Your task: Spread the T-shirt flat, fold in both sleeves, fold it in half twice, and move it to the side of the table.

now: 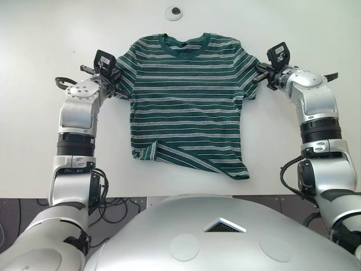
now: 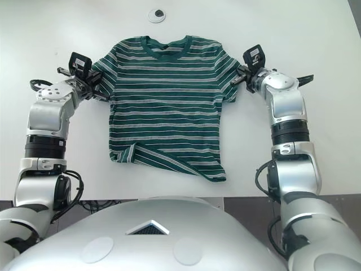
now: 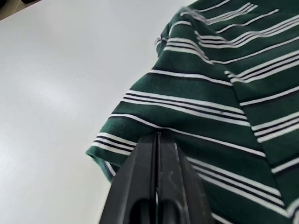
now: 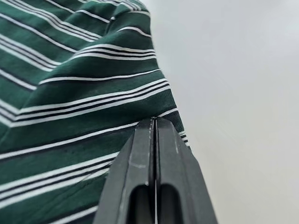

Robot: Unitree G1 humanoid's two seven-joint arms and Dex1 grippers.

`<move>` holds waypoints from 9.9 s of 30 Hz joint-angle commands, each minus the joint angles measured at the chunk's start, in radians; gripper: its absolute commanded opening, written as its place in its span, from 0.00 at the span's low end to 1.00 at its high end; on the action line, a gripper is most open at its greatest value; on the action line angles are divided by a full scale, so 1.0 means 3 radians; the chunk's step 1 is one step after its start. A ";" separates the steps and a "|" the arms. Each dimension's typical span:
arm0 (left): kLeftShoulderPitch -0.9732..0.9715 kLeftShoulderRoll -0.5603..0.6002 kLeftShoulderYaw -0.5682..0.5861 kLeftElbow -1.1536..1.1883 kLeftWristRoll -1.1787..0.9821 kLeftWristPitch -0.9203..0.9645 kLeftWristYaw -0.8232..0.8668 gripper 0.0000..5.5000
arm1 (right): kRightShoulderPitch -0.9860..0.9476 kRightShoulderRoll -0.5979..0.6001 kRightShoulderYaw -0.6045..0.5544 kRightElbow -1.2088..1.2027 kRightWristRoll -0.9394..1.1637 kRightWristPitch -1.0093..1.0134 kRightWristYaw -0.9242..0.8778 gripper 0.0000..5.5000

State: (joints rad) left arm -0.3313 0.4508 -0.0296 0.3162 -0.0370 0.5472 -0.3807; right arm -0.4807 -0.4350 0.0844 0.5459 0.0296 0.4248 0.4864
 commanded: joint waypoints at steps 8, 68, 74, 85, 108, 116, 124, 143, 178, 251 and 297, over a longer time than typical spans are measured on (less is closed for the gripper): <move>0.0518 0.0139 0.1010 -0.1336 -0.0665 0.0355 0.0030 0.21 | 0.0099 0.0241 -0.0508 -0.0850 0.0538 -0.0588 -0.0078 0.00; 0.0500 -0.0346 -0.0491 -0.0496 -0.0135 0.0060 -0.0236 0.00 | 0.0106 0.0655 0.1281 -0.1861 0.1548 0.1813 0.2299 0.00; 0.0572 -0.0338 -0.0467 -0.0581 -0.0168 0.0087 -0.0298 0.00 | 0.0199 0.0708 0.1709 -0.1504 0.0790 0.0846 0.1788 0.00; 0.0521 -0.0387 -0.0462 -0.0491 -0.0143 0.0106 -0.0265 0.00 | 0.0335 0.0628 0.2187 -0.1437 0.0476 0.0307 0.2118 0.00; 0.1120 -0.0079 0.0374 -0.1865 -0.0654 0.0465 -0.0247 0.06 | 0.0021 0.0597 0.0139 -0.1961 0.1618 0.1604 0.1488 0.00; 0.0799 -0.0093 0.1232 -0.1396 -0.1166 0.1326 0.0038 0.29 | 0.0368 0.0770 -0.0155 -0.2011 0.1561 0.1384 0.0784 0.00; 0.0454 -0.0250 0.1553 -0.0674 -0.1403 0.1296 0.0186 0.39 | 0.0409 0.0775 -0.0084 -0.1855 0.1483 0.1124 0.0636 0.00; 0.0349 -0.0316 0.1210 -0.0295 -0.1370 0.0883 0.0170 0.05 | 0.0378 0.0740 0.0050 -0.1518 0.1230 0.0784 0.0557 0.00; 0.0080 -0.0921 0.0798 -0.0720 -0.1280 0.0537 0.0488 0.25 | 0.0355 0.0333 -0.0878 -0.0758 0.0976 0.0811 -0.0373 0.34; 0.3001 0.1945 0.0290 -0.2347 0.0227 -0.2653 -0.2427 0.55 | 0.2888 -0.1868 0.0086 -0.2762 0.0204 -0.2600 0.2437 0.58; 0.0749 0.1025 0.0459 -0.1671 -0.1682 -0.0131 -0.1211 0.00 | 0.0373 -0.0454 0.0165 -0.1725 0.1428 0.0248 0.0953 0.00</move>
State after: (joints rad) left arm -0.0382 0.7984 0.1405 -0.2603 -0.6036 0.4821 -0.8183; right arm -0.3054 -0.6466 0.0898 -0.1000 0.5355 0.5553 0.8134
